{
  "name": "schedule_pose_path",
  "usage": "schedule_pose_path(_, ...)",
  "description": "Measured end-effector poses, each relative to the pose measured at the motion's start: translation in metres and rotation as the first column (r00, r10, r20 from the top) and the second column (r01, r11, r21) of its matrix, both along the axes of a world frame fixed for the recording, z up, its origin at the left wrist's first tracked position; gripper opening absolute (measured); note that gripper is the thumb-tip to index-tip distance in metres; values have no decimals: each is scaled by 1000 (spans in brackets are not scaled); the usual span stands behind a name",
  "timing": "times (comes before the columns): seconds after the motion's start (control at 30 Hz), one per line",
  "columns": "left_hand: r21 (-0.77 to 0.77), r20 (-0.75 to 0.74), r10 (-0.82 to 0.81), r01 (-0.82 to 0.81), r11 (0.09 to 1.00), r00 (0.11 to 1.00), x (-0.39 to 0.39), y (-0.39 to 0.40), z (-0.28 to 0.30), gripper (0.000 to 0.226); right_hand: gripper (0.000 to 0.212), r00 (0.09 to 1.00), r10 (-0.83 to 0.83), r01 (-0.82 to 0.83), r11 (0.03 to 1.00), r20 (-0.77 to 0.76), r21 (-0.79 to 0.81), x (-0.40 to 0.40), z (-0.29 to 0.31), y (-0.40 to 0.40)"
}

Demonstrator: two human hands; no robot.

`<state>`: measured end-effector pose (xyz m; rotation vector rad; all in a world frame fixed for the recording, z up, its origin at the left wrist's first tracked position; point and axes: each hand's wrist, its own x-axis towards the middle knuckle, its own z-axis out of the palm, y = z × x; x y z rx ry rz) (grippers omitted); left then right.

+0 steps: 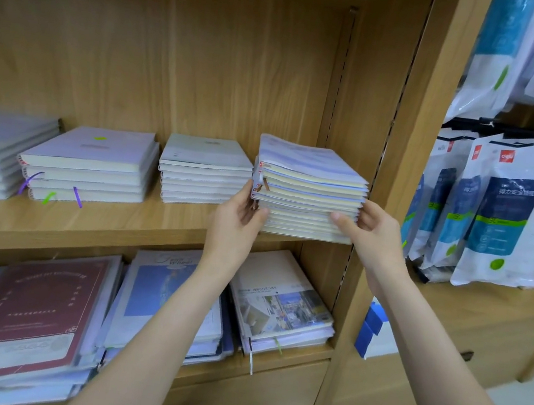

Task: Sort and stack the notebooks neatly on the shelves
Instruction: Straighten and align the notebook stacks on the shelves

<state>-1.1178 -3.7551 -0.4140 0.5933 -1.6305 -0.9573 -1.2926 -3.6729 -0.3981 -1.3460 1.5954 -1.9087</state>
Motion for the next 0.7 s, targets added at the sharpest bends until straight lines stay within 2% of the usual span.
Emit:
schedule_pose_path(0.2,-29,129,55,-52,998,990,-4,-7,-7,62,28,999,0,1,1000,-51,22,-3,2,1)
schedule_pose_path(0.43,-4,225,91,-92,996,970,0,-12,6,57,26,999,-3,4,1000,-54,19,-3,2,1)
schedule_pose_path(0.6,42,164,14,-21,999,986,-1,-6,6,62,31,999,38,-38,999,-23,13,-4,7,2)
schedule_pose_path(0.7,47,139,4,-11,999,990,-4,-7,3,74,32,998,29,-28,999,-54,22,-4,6,1)
